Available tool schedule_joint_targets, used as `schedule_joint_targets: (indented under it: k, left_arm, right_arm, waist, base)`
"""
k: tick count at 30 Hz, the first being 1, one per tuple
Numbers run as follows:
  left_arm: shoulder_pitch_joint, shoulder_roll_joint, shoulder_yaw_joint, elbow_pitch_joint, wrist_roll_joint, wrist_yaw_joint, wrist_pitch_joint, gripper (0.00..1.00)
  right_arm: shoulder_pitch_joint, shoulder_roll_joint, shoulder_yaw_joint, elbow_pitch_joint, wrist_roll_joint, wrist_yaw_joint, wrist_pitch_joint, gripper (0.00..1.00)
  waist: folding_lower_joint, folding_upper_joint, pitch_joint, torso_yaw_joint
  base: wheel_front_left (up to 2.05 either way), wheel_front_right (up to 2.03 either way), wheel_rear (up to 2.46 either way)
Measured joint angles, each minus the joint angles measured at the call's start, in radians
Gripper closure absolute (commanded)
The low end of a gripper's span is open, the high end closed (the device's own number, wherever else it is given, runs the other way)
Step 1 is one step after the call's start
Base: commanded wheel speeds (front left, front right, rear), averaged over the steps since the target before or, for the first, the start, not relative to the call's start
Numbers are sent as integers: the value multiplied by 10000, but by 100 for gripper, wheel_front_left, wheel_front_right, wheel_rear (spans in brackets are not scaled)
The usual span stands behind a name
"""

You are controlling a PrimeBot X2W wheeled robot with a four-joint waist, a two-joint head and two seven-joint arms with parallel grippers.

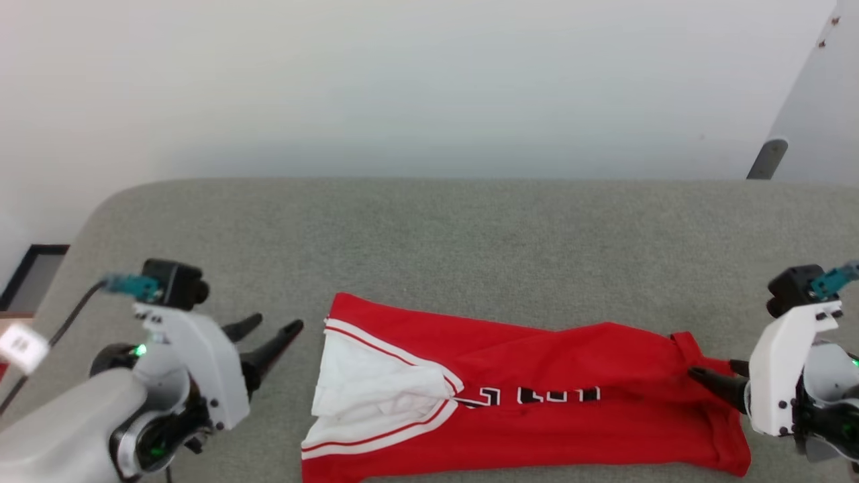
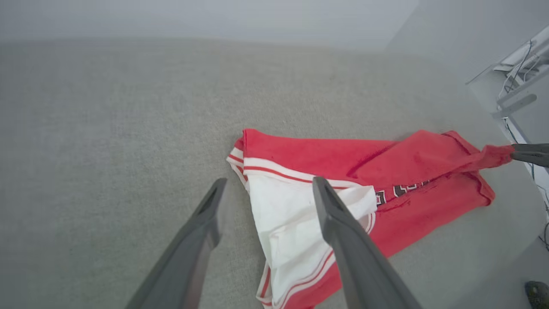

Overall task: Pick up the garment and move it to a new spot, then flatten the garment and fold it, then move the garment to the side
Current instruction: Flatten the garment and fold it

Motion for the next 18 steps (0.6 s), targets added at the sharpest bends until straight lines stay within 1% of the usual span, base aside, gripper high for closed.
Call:
schedule_joint_targets:
  k: [1,3,4,6,8,10,12,14,17,18]
  left_arm:
    - [125,88,40,-63,268,0,-462,0]
    - [426,196,203,-148,343,121,-1241,0]
    - [572,267,230,-217,545,130,-1670,0]
    - [894,320,454,-328,598,349,-2506,0]
    - [1168,428,606,-464,821,502,-3081,0]
    - [1471,479,918,-558,963,769,-3363,0]
    - [1798,508,1287,-692,1360,966,-3455,0]
    - [2222,366,2125,-805,1737,1185,-3478,0]
    - [3032,38,3609,-1043,2796,1444,-3513,0]
    - [3409,-104,4002,-1124,3103,1457,-3513,0]
  right_arm:
    - [81,-8,-65,2,-33,0,-36,0]
    - [220,-17,-226,29,-71,0,-134,0]
    - [272,-36,-314,52,-96,0,-163,0]
    - [350,-38,-500,90,-132,0,-211,0]
    - [464,-38,-696,188,-219,0,-194,0]
    - [536,-38,-871,265,-272,0,-159,0]
    - [582,-36,-1093,366,-357,0,-77,0]
    - [633,-40,-1298,454,-464,0,0,0]
    - [665,-40,-1607,644,-589,0,165,0]
    - [670,-36,-1718,736,-606,0,201,0]
  waist:
    - [0,-1,-62,27]
    - [0,0,-146,97]
    - [0,-1,-177,137]
    - [-1,0,-228,211]
    - [0,0,-260,287]
    - [0,0,-277,363]
    - [-1,-1,-280,437]
    - [0,0,-269,513]
    - [0,0,-219,621]
    - [0,0,-200,661]
  base:
    - [0,0,0]
    - [0,0,0]
    - [0,0,0]
    - [0,0,0]
    - [0,0,0]
    - [0,0,0]
    - [0,0,0]
    - [0,0,0]
    - [0,0,0]
    - [0,0,0]
